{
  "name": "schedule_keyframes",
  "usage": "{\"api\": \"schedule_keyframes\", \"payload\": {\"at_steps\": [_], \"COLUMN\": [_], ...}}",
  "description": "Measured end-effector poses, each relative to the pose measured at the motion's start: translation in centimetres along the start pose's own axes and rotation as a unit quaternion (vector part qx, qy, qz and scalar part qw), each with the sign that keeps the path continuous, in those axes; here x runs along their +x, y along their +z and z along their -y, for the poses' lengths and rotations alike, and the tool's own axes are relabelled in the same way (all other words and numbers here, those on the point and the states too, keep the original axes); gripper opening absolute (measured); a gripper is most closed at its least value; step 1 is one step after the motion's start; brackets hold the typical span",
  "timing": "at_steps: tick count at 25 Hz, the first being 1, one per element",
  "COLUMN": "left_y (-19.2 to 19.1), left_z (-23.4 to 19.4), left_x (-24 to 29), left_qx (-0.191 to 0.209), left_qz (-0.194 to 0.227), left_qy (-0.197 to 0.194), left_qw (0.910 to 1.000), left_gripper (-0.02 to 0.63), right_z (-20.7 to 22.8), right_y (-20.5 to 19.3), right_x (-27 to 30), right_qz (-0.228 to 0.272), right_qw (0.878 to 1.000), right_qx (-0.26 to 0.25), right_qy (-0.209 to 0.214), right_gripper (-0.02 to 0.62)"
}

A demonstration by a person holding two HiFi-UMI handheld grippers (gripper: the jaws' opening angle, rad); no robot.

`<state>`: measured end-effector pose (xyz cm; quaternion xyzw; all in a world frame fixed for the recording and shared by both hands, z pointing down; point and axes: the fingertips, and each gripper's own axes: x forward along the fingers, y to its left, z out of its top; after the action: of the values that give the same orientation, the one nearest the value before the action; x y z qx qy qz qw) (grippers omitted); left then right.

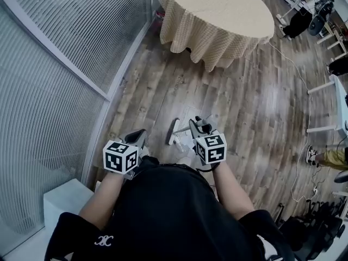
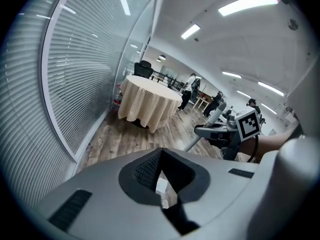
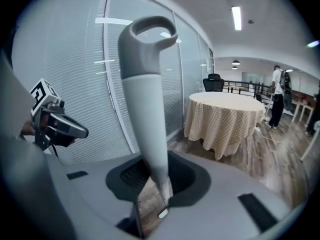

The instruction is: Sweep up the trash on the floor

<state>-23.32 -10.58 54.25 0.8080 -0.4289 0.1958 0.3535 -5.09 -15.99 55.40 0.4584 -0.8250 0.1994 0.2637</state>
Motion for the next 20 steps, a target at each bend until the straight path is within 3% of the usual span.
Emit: {"api": "schedule_keyframes", "payload": {"at_steps": [9,14,20], "left_y": [2.3,5.2,9.2], "left_z": [4.3,8.7,12.8], "left_x": [2.4,3.6,5.0], "left_qx": [0.047,0.098,0.140], "left_qz": [0.005,0.023,0.043], "left_qy": [-0.049,-0.085,-0.095], "left_qw": [0.9977,0.9913,0.9846], "left_gripper": [-0.005,-0.006,-0.005], "right_z": [3.7,5.5,6.7], "right_y": [2.4,4.0,7.3], "right_x": [-5.4,-8.2,-11.7], "right_qz": [0.055,0.081,0.124], "right_qw": [0.997,0.992,0.984], "right_qx": [0.019,0.040,0.072], "right_qy": [-0.056,-0.088,-0.108], "right_gripper": [0.101,0.101,0.101]}}
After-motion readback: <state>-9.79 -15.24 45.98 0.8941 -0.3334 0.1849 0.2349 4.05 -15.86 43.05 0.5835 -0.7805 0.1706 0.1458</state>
